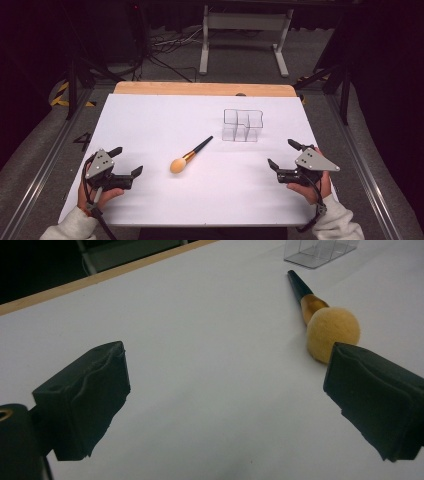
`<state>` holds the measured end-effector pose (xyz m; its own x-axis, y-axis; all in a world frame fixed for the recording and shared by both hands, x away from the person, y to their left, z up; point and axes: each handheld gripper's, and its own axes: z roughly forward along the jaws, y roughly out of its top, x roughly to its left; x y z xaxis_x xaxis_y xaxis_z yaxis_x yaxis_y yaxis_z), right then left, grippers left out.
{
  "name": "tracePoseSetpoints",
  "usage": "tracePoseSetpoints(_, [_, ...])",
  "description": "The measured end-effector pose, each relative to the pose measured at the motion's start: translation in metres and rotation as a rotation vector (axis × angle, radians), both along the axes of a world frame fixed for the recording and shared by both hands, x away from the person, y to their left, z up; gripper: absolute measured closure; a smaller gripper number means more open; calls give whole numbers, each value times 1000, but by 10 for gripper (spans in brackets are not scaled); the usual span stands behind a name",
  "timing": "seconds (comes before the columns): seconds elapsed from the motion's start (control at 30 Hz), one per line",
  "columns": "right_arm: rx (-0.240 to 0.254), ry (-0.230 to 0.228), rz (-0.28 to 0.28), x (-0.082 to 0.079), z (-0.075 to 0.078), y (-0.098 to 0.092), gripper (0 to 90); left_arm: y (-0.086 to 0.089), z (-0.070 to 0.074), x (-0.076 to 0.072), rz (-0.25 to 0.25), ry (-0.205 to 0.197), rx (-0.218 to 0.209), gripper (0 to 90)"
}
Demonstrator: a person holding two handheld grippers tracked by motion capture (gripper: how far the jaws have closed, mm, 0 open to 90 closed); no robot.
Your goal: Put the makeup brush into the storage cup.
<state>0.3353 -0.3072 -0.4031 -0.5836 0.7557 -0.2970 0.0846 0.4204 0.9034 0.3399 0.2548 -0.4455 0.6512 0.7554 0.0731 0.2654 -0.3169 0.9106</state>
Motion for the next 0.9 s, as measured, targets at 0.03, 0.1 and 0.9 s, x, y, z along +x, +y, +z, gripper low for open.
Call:
tracePoseSetpoints(0.03, [4,0,4,1,1,1,104,0,0,-1,1,3,-3,52])
tracePoseSetpoints(0.1, [5,3,36,2,5,3,103,1,-1,-2,4,1,2,53])
tracePoseSetpoints(0.9, [-72,51,204,15,21,28,129,-4,1,1,-35,64,-2,65])
